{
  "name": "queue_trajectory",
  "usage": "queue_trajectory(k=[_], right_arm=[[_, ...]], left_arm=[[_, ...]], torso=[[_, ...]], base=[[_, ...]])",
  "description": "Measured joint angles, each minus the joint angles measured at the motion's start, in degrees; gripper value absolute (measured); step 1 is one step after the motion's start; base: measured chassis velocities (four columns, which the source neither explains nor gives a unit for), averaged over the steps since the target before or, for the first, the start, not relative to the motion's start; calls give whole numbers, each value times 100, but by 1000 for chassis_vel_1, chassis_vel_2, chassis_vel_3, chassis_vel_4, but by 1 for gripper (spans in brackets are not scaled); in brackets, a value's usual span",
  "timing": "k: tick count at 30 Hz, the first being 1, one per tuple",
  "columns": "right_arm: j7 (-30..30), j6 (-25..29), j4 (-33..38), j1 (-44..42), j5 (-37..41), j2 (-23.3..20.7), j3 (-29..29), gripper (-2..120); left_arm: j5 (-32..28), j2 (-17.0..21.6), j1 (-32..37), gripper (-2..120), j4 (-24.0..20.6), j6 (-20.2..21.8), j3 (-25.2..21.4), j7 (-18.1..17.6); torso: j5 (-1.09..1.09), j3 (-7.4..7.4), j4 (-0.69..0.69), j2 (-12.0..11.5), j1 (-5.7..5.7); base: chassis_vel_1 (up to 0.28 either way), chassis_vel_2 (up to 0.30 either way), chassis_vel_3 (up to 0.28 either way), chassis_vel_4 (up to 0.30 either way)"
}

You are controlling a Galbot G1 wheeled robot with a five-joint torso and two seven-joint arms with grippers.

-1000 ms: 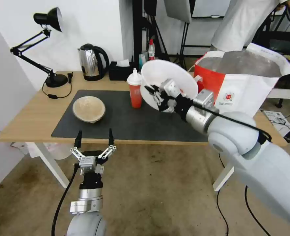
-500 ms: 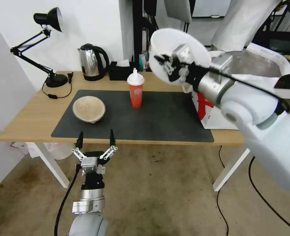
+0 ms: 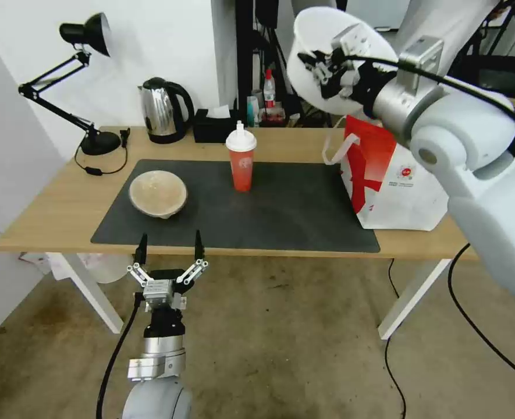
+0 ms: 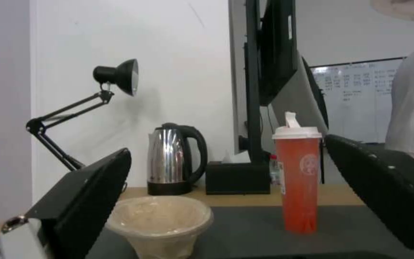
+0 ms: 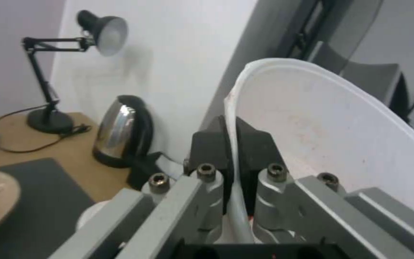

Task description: Pick up the trash from the table and place it into the takeout bag.

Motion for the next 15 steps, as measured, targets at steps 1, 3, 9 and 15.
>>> queue_trajectory(k=[1,3,9,15], right_arm=[[-13,9,-45,1,0,-21,40,1],[-34,22,-89,0,0,-52,92,1],[-71,89,-238,-114,-18,-148,318,1],[-160,213,-351,-411,-118,-281,592,1]], left_arm=[[-4,6,0,100,-1,-1,-3,0],[-11,15,1,100,-1,-1,-7,-1],[-20,41,-1,100,1,-5,-19,-3],[-26,51,-5,100,22,-5,-19,-4]], torso=[[0,0,0,0,0],[0,0,0,0,0],[0,0,0,0,0],[0,0,0,0,0]], base=[[0,0,0,0],[0,0,0,0],[0,0,0,0],[0,0,0,0]])
